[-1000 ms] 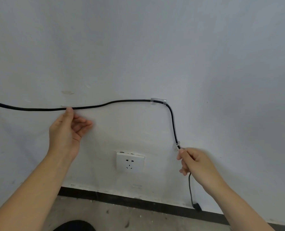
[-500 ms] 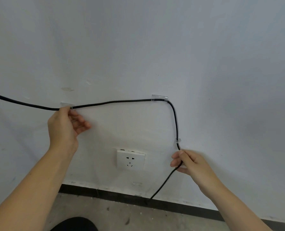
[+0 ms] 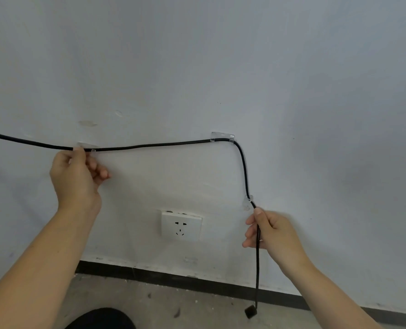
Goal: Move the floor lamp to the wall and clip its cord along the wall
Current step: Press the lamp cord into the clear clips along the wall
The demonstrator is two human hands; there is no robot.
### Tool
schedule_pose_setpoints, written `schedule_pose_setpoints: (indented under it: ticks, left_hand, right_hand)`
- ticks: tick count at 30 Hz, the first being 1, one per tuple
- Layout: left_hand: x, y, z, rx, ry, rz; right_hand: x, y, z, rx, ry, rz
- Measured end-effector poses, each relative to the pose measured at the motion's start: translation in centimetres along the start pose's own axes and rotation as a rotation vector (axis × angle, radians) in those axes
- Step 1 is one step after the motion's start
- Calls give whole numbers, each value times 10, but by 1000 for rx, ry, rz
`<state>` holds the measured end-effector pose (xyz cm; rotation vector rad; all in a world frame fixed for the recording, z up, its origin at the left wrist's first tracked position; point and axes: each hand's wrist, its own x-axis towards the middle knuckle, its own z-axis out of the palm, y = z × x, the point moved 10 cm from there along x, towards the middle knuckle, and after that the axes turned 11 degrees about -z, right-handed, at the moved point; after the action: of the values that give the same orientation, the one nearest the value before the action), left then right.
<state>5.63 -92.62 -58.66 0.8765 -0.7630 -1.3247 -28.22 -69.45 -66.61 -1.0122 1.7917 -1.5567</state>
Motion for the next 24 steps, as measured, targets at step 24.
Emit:
schedule_pose_setpoints:
  ticks: [24]
  left_hand:
    - [-32,-45,-17,4,-24,-164]
  right_hand:
    - [-4,118,118,-256,-430,233]
